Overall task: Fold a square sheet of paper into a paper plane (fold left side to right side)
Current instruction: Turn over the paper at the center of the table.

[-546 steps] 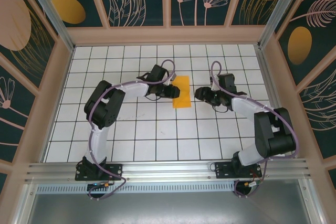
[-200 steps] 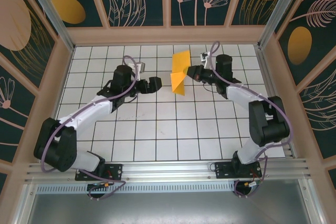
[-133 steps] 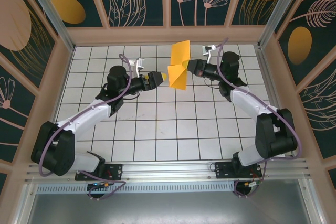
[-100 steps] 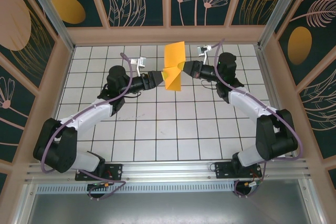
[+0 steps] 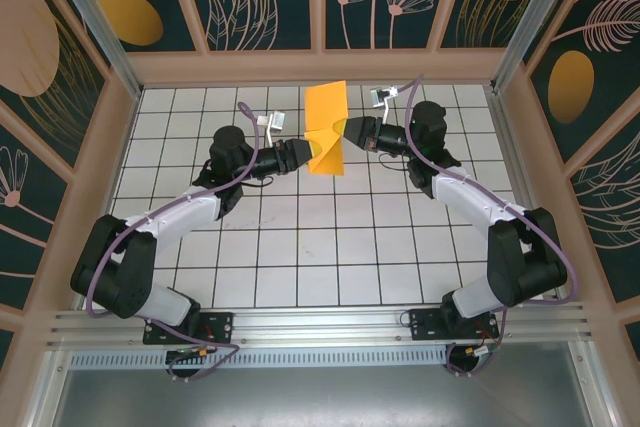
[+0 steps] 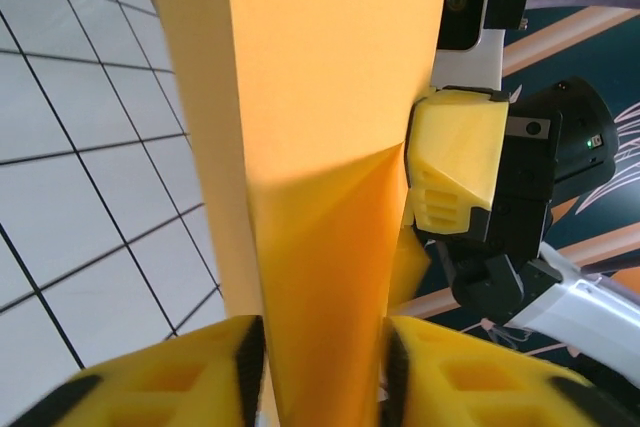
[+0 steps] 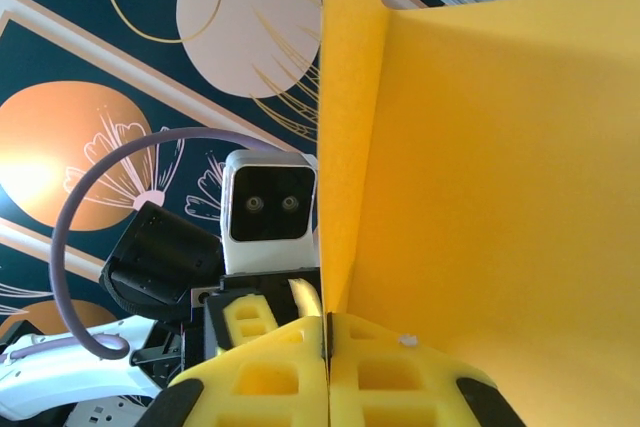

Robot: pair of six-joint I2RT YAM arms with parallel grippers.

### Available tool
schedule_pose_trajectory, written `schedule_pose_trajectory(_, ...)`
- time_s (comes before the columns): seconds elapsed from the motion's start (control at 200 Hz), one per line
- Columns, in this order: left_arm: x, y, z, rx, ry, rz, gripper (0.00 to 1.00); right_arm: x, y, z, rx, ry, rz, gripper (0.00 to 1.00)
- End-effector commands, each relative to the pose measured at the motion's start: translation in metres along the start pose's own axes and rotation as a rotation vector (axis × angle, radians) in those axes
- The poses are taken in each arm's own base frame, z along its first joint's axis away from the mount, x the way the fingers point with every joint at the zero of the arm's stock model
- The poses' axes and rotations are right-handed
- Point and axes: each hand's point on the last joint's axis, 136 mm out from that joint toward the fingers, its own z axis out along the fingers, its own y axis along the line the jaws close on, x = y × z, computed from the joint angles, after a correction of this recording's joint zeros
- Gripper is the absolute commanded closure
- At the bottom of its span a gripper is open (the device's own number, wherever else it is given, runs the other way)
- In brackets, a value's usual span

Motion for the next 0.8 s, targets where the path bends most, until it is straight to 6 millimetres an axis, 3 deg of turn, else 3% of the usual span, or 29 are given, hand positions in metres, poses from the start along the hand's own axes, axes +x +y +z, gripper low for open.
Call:
schedule_pose_trajectory(0.0, -0.003, -0.007, 0.001, 0.021, -0.014, 0.024, 0.7, -0.008, 0.012, -0.003, -0.025, -0.019, -0.05, 0.91)
schedule_pose_trajectory(0.335, -0.004, 0.005, -0.001, -0.069, -0.025, 0.063, 0.98, -0.003, -0.008, -0.014, 0.068, -0.026, -0.04, 0.78)
schedule_pose_trajectory(0.445, -0.005, 0.025, -0.007, -0.238, -0.028, 0.13, 1.0, -0.005, -0.027, -0.029, 0.199, -0.05, -0.044, 0.64)
schedule_pose_trajectory(0.535, 0.0, 0.048, -0.014, -0.48, -0.005, 0.229, 1.0, -0.01, -0.058, -0.056, 0.432, -0.093, -0.041, 0.55)
schedule_pose_trajectory(0.561, -0.004, 0.044, -0.014, -0.531, -0.007, 0.273, 1.0, -0.011, -0.067, -0.065, 0.508, -0.103, -0.048, 0.52)
schedule_pose_trajectory(0.666, 0.004, 0.062, -0.022, -0.803, 0.043, 0.363, 1.0, -0.011, -0.103, -0.112, 0.827, -0.142, -0.042, 0.45)
schedule_pose_trajectory(0.796, 0.013, 0.086, -0.039, -1.12, 0.103, 0.406, 1.0, -0.004, -0.127, -0.164, 1.08, -0.177, -0.032, 0.42)
